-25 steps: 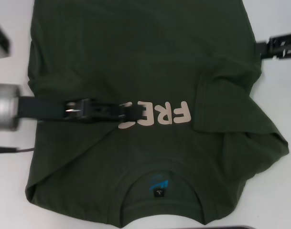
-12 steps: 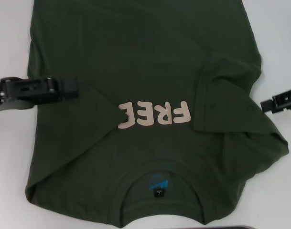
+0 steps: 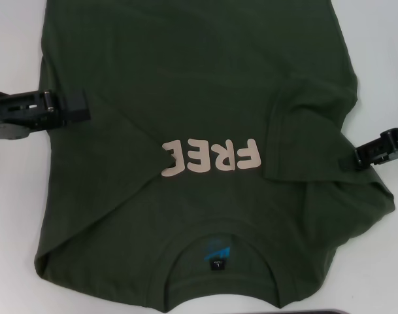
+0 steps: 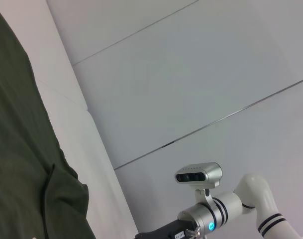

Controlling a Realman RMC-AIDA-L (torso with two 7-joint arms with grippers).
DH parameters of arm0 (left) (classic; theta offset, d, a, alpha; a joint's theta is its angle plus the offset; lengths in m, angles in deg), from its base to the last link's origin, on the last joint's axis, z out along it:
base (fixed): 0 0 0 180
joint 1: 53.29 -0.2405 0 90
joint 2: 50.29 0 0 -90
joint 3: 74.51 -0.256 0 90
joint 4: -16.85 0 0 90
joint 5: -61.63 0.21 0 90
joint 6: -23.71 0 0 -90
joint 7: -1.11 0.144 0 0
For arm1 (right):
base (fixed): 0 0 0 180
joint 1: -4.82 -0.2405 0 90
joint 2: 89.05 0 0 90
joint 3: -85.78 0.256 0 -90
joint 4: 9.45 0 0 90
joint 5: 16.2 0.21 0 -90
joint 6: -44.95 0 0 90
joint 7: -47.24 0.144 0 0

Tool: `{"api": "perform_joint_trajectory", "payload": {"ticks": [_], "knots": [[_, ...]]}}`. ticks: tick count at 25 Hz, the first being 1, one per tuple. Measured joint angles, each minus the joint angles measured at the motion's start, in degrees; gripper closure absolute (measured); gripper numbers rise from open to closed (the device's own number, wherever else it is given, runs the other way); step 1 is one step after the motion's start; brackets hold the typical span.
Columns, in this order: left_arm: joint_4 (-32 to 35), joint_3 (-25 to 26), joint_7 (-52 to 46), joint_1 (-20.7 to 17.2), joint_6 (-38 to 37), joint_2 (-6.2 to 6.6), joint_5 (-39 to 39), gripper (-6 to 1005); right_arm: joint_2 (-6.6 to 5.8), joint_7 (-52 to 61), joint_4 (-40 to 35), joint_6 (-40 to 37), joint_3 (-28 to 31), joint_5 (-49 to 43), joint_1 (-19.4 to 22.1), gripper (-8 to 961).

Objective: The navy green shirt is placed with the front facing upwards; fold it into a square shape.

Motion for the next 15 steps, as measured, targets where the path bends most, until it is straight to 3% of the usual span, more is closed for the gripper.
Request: {"api": "perform_joint_trajectory", "payload": {"ticks": [5, 9, 15], "knots": [[0.3, 0.5, 3.7, -0.4, -1.1, 0.20, -1.4, 448, 0.66, -6.3, -0.2, 0.2, 5.5, 5.0, 0.5, 452], [-0.1, 3.5, 10.3, -1.3, -1.8, 0.79, -4.0, 449, 3.53, -23.6, 1.4, -0.1, 15.0, 19.1, 4.1, 444], [0.0, 5.4, 23.0, -2.4, -2.7, 0.69, -6.5, 449, 6.19, -43.2, 6.5, 0.8, 17.0, 28.4, 7.5, 409]]}}
